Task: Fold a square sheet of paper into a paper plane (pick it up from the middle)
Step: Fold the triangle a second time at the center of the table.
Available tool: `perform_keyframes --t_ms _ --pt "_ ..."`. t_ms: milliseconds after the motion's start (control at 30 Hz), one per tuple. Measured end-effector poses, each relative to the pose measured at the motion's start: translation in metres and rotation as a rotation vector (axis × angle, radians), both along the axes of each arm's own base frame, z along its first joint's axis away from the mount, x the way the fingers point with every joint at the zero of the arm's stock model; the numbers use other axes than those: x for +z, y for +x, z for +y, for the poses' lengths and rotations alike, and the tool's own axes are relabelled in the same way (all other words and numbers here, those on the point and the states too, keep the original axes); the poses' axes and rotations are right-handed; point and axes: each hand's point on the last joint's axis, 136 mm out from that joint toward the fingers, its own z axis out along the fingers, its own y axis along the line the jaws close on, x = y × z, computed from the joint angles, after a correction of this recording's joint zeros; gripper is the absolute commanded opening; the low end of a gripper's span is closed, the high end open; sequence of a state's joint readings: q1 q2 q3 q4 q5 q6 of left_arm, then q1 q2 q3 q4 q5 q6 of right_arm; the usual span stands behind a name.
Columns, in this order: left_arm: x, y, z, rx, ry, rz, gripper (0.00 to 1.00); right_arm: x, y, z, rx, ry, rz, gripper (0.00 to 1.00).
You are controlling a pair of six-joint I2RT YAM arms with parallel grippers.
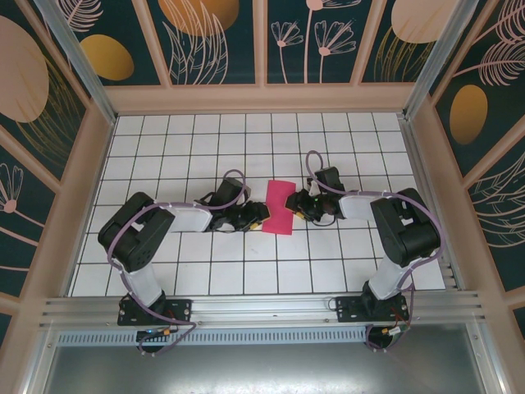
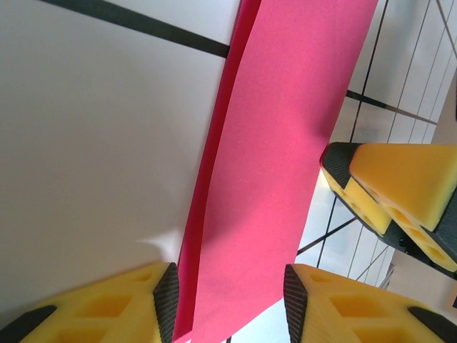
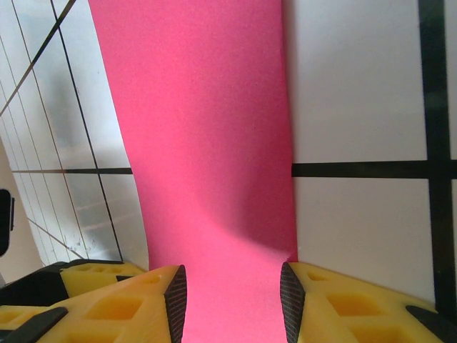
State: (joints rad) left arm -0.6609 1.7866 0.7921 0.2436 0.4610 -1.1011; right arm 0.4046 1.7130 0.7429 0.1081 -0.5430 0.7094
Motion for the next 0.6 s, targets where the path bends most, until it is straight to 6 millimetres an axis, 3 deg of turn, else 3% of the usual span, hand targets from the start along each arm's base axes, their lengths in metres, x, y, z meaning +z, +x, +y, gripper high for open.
perform_keyframes --t_ms 600 --pt "0.0011 0.0010 -0.0076 -0.025 -0.009 -0.005 0.42 -0.0001 0.0001 0.0000 0.000 0.001 -0.002 0.42"
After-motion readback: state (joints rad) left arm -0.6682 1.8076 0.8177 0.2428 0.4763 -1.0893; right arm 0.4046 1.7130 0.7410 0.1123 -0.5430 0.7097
